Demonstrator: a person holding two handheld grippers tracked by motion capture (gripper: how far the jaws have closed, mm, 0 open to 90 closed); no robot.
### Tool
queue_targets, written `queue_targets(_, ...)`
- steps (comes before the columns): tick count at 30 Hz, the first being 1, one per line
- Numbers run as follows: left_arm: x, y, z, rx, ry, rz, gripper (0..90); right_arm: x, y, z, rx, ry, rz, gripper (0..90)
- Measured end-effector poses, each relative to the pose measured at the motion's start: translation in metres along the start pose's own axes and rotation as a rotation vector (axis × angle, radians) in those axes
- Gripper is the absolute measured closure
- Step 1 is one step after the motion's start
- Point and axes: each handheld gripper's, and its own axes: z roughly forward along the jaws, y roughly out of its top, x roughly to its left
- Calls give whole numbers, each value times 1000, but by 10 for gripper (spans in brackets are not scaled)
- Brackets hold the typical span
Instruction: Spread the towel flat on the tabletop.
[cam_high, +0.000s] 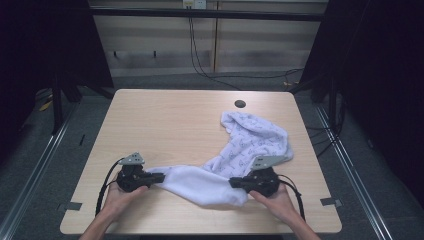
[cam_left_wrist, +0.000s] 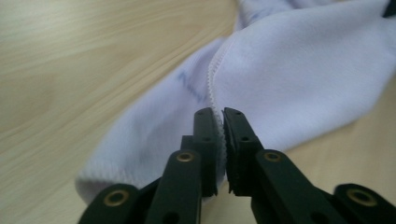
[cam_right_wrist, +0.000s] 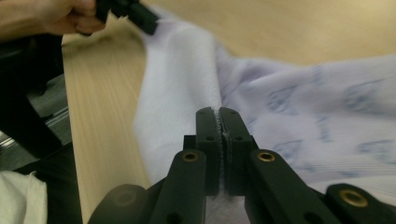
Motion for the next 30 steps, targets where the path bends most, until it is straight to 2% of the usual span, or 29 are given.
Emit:
queue_targets(1,-6,1,-2,-24,-20,1,871,-2,1,-8,-15,-20,-1,878)
queue_targets(2,-13,3,-2,-34,-47,24,874,-5,1,-17,-32,-57,1,878)
queue_targets(3,-18,5,-1,-40,-57,34,876,-14,0,-34,-59,-112,15,878)
queue_targets(4,-25,7,2,-44,-76,41,876,-14,0,-34,-59,-112,15,878)
queue_targets(5,-34,8,7,-25,-112,64,876,-18,-1,-41,-76,-128,19,878)
queue_targets(6,-39,9,11,-5,-118,82,875,-17,-7,-50,-95,-114,14,877)
queue_targets(7,-46,8,15,20,-130,93,875,-17,-7,-50,-95,-114,14,877)
queue_targets(8,-52,5,18,53,-153,108,873,-13,-10,-53,-90,-87,15,875)
queue_targets(9,-55,3,19,68,-153,116,866,-6,-16,-55,-77,-36,2,873)
queue_targets(10,-59,0,19,83,-161,115,858,0,-20,-56,-64,-13,-10,871)
queue_targets(11,-67,-6,16,111,-177,125,838,14,-34,-57,-24,47,-15,860)
queue_targets(12,-67,-6,16,111,-177,125,829,19,-43,-56,-3,81,6,851)
queue_targets(13,-70,-9,14,122,-184,122,829,19,-43,-56,-3,81,6,851)
queue_targets(14,-74,-14,11,134,-201,123,809,29,-61,-53,86,98,7,823)
queue_targets(15,-74,-14,11,134,-201,123,794,32,-68,-52,122,103,9,808)
queue_targets(16,-75,-16,10,136,-216,121,794,32,-68,-52,122,103,9,808)
queue_targets(17,-74,-16,8,134,-214,133,775,34,-74,-52,138,99,22,795)
queue_targets(18,-73,-14,4,109,-214,127,757,35,-77,-54,150,104,35,781)
queue_targets(19,-70,-13,2,86,-214,119,743,36,-79,-57,143,99,46,761)
queue_targets(20,-65,-10,-3,50,-199,98,697,35,-77,-62,104,87,63,726)
queue_targets(22,-52,-8,-11,-3,-178,65,693,33,-75,-63,83,77,71,719)
queue_targets(23,-47,-7,-13,-14,-162,55,692,28,-70,-63,53,51,88,705)
queue_targets(24,-39,-6,-17,-23,-123,40,687,25,-67,-61,42,37,93,704)
queue_targets(25,-33,-7,-20,-33,-106,22,684,19,-61,-56,36,14,91,690)
queue_targets(28,-17,-10,-28,-46,-34,-20,664,0,-46,-37,54,-30,93,649)
queue_targets(29,-13,-12,-29,-50,-22,-37,664,0,-46,-37,54,-30,93,649)
queue_targets(30,-8,-15,-28,-29,-14,-50,637,-8,-38,-29,65,-36,100,639)
